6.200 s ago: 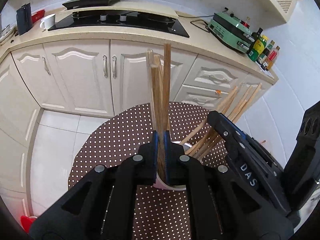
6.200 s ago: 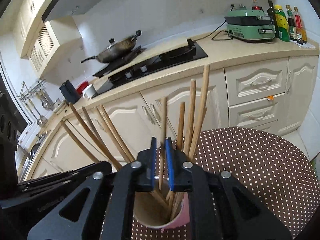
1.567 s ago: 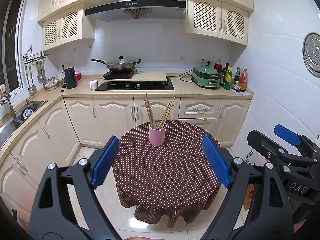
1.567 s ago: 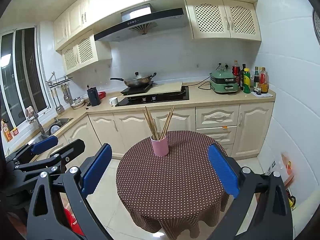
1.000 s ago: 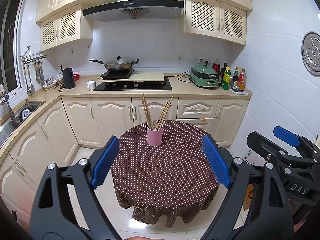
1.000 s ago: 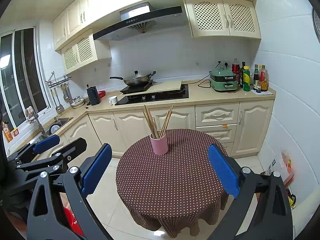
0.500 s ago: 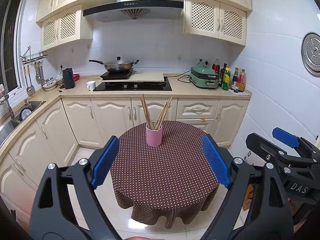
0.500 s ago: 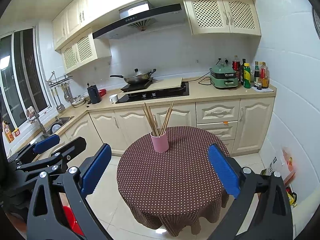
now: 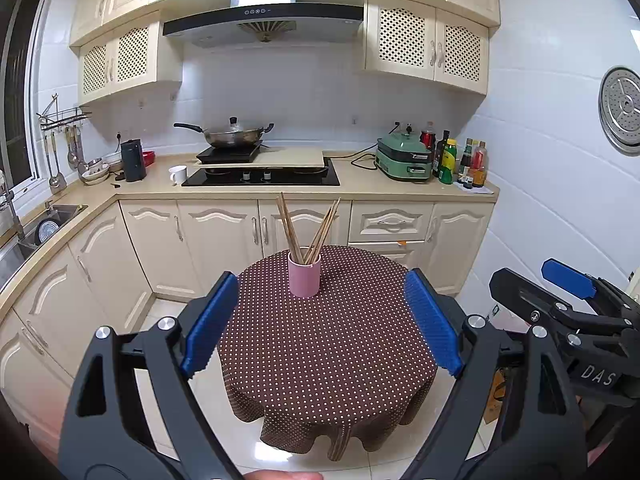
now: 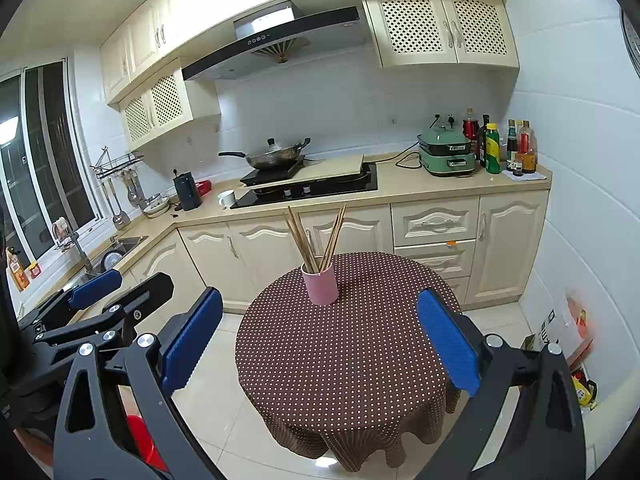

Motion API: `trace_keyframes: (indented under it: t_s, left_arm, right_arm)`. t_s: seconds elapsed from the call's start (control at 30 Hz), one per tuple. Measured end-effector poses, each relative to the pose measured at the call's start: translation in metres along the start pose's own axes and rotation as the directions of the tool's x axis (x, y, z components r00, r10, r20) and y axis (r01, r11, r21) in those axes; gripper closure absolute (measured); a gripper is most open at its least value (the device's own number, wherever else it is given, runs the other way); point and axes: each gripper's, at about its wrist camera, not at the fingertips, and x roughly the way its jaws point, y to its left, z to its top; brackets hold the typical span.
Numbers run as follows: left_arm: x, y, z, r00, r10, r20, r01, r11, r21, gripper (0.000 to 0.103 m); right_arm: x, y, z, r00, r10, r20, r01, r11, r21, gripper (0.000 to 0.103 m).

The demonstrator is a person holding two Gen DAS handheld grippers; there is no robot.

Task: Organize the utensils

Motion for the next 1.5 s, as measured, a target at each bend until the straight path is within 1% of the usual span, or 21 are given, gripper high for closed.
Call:
trace_keyframes:
  t_s: [0.8, 1.03, 1.5]
  left_arm:
    - [0.005, 0.006, 0.006, 1.0, -0.011, 0.003, 0.011, 1.0, -0.001, 0.019]
    - [0.004, 0.009, 0.007, 1.0, -0.013, 0.001, 0.013, 1.0, -0.006, 0.019]
    - [0.005, 0.012, 0.009, 1.0, -0.022, -0.009, 0.022, 1.0, -0.015, 0.019]
  right_arm:
    - [0.006, 0.003, 0.002, 1.0, 0.002, -0.011, -0.002, 1.0, -0.005, 0.008]
    - [0.009, 0.002, 0.003, 1.0, 0.01, -0.025, -0.01, 1.0, 0.013, 0.008]
    - [0.006, 0.003, 0.004, 1.0, 0.005, -0.025, -0.005, 1.0, 0.009, 0.008]
